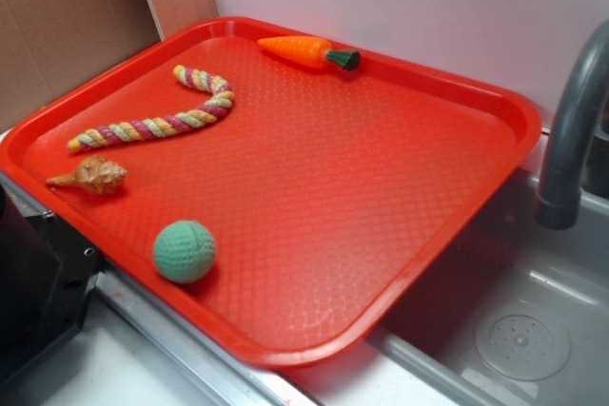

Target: Grab the green ball.

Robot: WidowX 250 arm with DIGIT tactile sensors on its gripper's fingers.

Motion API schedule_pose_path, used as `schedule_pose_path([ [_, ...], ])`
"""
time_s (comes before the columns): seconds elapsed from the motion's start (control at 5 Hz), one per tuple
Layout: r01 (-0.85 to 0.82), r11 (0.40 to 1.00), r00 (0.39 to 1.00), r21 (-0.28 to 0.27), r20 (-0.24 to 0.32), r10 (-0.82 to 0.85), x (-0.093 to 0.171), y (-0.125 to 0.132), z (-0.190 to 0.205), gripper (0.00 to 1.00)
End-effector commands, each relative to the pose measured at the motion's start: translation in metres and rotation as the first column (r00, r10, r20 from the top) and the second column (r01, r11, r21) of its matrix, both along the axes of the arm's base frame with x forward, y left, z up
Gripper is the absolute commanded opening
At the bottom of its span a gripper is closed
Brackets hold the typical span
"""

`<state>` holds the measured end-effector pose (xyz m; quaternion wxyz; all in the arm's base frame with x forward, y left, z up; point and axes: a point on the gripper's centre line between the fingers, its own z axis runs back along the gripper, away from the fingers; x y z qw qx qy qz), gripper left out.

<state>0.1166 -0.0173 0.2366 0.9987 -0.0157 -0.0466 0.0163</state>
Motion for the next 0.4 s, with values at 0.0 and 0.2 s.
schedule_pose_path([
  [0.0, 0.0, 1.0, 1.0, 0.0, 0.0, 0.0, 0.0, 0.0, 0.0, 1.0],
  [0.2, 0.08, 0.996, 0.995, -0.035, 0.066, -0.077, 0.007, -0.034, -0.047, 1.0],
])
